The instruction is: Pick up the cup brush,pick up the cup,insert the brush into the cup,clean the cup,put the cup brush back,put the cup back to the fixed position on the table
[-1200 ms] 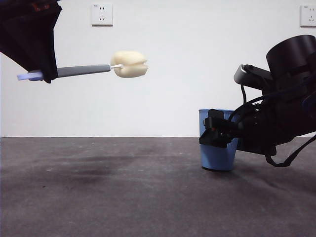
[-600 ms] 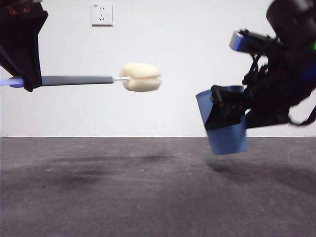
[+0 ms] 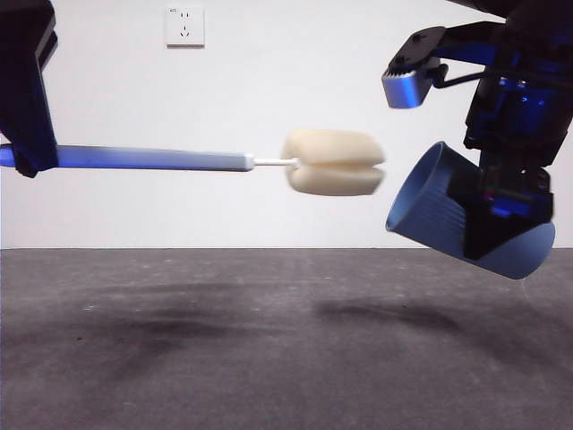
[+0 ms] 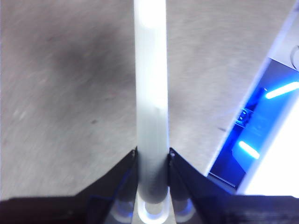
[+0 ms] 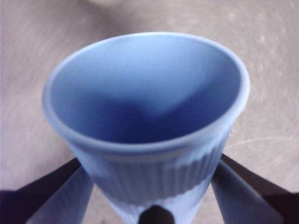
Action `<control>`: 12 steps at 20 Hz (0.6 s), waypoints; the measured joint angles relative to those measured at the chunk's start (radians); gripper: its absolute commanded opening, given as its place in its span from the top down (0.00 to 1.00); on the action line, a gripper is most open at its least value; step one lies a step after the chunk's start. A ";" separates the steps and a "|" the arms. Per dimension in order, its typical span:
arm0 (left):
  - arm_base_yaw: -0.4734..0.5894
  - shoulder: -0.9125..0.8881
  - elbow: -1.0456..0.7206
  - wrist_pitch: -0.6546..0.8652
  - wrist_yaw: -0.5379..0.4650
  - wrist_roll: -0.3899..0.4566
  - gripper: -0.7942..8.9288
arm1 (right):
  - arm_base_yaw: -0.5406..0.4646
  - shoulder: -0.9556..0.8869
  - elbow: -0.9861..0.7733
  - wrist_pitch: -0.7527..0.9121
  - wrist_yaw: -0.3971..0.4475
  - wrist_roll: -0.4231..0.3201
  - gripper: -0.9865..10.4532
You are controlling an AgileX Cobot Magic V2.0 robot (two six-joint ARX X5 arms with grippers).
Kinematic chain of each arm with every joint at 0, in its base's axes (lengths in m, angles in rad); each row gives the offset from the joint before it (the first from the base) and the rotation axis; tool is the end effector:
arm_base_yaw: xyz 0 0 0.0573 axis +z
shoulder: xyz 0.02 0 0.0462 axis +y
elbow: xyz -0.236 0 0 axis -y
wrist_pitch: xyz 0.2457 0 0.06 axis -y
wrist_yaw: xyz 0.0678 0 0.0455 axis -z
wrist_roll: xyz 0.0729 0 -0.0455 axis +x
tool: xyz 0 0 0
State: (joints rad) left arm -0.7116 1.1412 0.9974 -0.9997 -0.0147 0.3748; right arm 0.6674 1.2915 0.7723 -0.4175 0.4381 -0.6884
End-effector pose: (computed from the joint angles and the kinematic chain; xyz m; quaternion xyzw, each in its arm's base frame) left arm 0.1762 -0.1505 0.2142 0.3361 0.4435 -0.3763 0.7408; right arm 0.2370 0.1474 0.1527 -0.5222 0.3272 0.2257 0.7545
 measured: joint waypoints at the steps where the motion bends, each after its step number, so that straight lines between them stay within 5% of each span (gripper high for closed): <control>1: -0.014 0.000 0.000 -0.005 0.000 0.006 0.93 | 0.011 0.000 0.000 -0.001 0.009 -0.027 0.93; 12: -0.064 0.013 0.000 -0.018 -0.001 0.011 0.93 | 0.097 0.000 0.000 0.000 0.036 -0.130 0.93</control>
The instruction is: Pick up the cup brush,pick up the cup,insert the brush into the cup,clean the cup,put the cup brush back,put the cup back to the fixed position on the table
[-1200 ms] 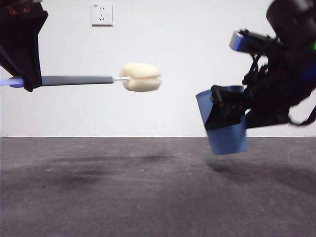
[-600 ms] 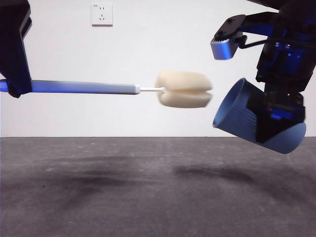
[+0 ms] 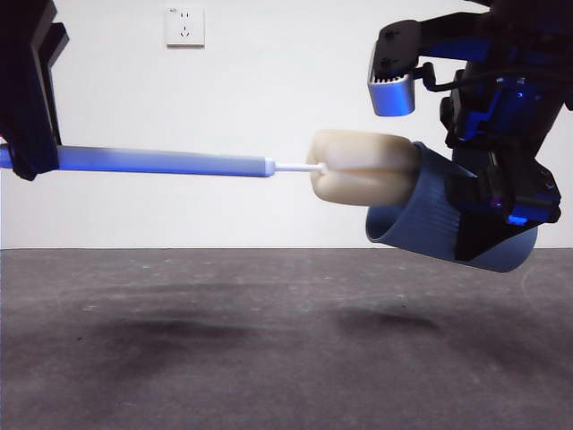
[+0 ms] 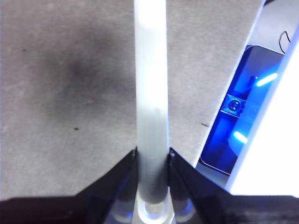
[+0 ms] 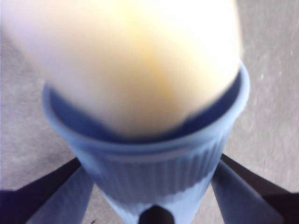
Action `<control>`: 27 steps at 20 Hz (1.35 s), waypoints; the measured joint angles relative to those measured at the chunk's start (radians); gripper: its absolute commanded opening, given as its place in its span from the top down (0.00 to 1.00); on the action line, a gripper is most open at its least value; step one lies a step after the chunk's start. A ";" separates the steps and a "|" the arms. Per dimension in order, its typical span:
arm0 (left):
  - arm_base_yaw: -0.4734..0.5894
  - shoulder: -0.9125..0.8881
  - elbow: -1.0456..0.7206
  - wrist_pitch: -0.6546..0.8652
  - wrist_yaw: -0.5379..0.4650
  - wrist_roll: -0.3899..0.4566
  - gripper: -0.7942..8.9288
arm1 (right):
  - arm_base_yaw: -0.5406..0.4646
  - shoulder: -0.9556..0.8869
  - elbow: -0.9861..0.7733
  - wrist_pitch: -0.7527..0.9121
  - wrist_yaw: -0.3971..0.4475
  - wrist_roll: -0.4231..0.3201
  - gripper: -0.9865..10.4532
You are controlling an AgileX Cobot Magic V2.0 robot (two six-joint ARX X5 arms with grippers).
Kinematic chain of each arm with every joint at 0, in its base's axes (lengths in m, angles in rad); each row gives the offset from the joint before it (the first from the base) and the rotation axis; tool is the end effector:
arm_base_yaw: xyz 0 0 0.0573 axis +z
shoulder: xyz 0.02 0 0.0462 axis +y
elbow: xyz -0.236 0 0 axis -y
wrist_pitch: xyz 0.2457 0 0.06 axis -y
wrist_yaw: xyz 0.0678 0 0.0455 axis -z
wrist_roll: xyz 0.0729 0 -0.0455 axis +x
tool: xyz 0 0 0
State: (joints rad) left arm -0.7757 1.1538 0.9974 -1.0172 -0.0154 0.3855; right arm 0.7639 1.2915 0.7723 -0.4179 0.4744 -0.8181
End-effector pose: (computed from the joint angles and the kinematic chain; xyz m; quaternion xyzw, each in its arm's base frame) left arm 0.1656 -0.1609 0.2105 0.3575 0.4423 -0.4011 0.7181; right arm 0.2228 0.1673 0.1536 -0.5916 0.2862 0.2644 0.7058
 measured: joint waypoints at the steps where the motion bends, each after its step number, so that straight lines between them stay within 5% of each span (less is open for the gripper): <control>1: -0.006 0.011 0.000 0.000 0.000 0.000 0.93 | 0.013 0.000 0.000 0.000 0.001 -0.010 0.93; 14: -0.098 0.094 -0.004 0.119 0.015 -0.119 0.93 | 0.199 0.037 0.000 0.007 0.068 -0.054 0.93; 20: -0.100 0.038 -0.004 -0.071 -0.086 -0.155 0.93 | 0.198 0.037 0.000 -0.012 0.105 -0.053 0.93; 27: -0.100 -0.031 -0.004 -0.154 -0.082 -0.169 0.93 | 0.198 0.037 0.000 -0.013 0.104 -0.053 0.93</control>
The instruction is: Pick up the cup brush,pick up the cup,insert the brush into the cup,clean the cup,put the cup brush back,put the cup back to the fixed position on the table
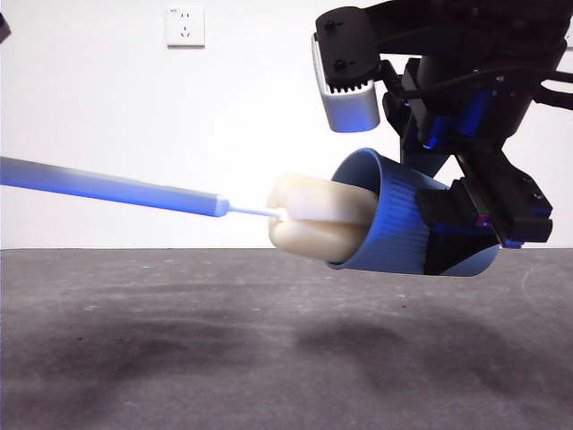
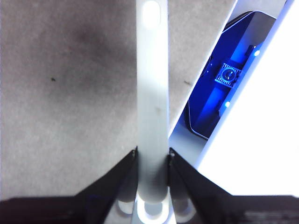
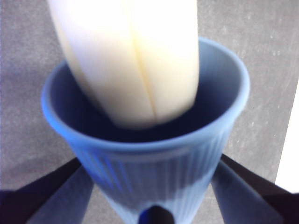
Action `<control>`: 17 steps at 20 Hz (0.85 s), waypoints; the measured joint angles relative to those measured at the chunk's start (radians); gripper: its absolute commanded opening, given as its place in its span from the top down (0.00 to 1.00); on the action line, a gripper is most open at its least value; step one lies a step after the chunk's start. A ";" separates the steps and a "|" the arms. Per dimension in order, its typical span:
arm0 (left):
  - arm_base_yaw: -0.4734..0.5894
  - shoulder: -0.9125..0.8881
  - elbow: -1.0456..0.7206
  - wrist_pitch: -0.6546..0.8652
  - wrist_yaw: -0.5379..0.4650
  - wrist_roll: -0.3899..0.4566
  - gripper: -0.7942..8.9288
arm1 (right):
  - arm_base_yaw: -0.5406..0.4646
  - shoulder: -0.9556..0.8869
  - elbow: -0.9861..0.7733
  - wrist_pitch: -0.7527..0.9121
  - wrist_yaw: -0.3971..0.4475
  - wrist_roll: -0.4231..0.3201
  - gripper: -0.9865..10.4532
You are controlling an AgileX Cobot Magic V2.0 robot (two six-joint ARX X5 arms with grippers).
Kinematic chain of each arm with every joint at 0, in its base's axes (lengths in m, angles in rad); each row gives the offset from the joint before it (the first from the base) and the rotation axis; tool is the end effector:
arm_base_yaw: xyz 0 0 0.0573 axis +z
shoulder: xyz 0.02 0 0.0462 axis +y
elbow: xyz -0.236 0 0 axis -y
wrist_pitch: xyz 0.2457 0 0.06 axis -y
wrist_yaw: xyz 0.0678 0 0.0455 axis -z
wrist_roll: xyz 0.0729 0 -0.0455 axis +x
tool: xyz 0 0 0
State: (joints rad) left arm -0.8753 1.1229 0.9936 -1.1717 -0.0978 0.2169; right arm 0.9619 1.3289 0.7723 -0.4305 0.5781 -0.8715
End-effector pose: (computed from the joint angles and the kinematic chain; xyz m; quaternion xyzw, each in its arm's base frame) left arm 0.1378 -0.1540 0.2088 0.3612 0.4995 -0.3578 0.7014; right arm 0.1898 0.2026 0.1462 -0.6639 0.2374 0.2958 0.6445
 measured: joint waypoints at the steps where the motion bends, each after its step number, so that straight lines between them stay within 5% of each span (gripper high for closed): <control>1: 0.000 0.006 0.000 0.026 0.013 -0.001 0.93 | 0.000 0.000 0.000 0.000 0.000 0.000 0.93; 9: -0.005 0.168 0.000 0.275 0.098 -0.002 0.93 | 0.001 0.000 0.000 0.020 -0.002 0.000 0.93; 17: -0.001 0.134 0.000 0.122 0.002 -0.010 0.93 | 0.000 0.000 0.000 0.020 -0.003 0.029 0.93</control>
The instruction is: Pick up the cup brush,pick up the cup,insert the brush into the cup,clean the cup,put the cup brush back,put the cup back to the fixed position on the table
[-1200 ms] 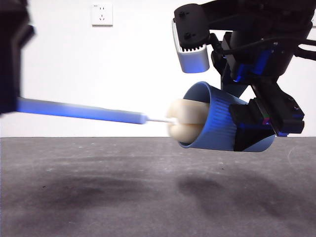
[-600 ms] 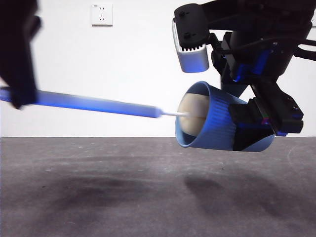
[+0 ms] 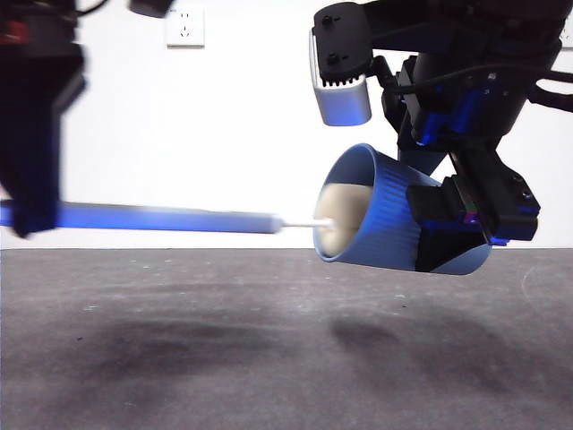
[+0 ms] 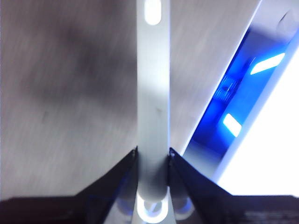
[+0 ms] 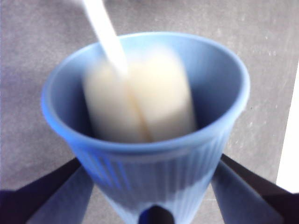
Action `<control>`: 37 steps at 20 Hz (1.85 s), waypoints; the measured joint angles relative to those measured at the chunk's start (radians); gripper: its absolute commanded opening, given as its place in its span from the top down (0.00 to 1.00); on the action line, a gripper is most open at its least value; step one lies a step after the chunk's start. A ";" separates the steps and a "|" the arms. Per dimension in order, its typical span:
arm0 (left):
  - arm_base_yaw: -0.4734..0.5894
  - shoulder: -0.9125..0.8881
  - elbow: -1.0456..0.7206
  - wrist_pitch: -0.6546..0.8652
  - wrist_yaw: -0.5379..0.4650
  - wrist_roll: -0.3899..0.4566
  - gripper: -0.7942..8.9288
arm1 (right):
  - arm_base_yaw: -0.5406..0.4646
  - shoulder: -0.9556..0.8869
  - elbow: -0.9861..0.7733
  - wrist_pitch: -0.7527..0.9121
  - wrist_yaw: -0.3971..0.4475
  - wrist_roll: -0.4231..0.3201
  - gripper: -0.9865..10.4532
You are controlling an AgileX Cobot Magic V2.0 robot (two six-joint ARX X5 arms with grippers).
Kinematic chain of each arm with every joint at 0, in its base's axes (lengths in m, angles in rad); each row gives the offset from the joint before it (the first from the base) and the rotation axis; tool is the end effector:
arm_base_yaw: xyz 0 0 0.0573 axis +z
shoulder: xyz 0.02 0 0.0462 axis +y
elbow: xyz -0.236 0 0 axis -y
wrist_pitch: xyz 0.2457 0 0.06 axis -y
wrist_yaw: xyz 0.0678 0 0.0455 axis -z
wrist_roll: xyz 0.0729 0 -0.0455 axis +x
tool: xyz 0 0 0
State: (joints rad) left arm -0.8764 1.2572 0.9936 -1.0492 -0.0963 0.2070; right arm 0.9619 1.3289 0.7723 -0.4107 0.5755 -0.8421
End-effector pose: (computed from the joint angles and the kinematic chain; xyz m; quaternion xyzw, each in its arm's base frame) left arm 0.1563 -0.1768 0.1862 0.3594 0.5055 -0.3553 0.6993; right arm 0.1910 0.2045 0.1476 -0.6502 0.2356 0.2918 0.6608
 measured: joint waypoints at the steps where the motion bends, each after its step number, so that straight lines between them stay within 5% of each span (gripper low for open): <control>1: 0.003 -0.017 0.000 -0.024 -0.004 -0.006 0.93 | 0.000 0.000 0.000 0.000 0.000 0.014 0.93; 8: 0.014 -0.186 0.000 -0.170 -0.048 -0.082 0.93 | -0.014 0.000 0.000 0.014 0.045 0.153 0.93; 14: 0.057 -0.294 0.000 -0.166 -0.058 -0.225 0.93 | -0.087 -0.111 0.000 0.014 0.055 0.521 0.93; 20: 0.119 -0.275 -0.058 0.144 -0.145 -0.522 0.93 | -0.105 -0.337 0.000 0.015 -0.026 0.787 0.93; 25: 0.140 -0.125 -0.156 0.418 -0.233 -0.686 0.93 | -0.105 -0.477 0.000 0.023 -0.079 0.851 0.93; 37: 0.183 0.287 -0.156 0.714 -0.132 -0.803 0.93 | -0.105 -0.537 0.000 -0.010 -0.157 0.887 0.93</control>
State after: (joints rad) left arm -0.6933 1.5440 0.8371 -0.3355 -0.2283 -0.5957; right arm 0.8570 0.7921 0.7723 -0.4206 0.4183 0.0444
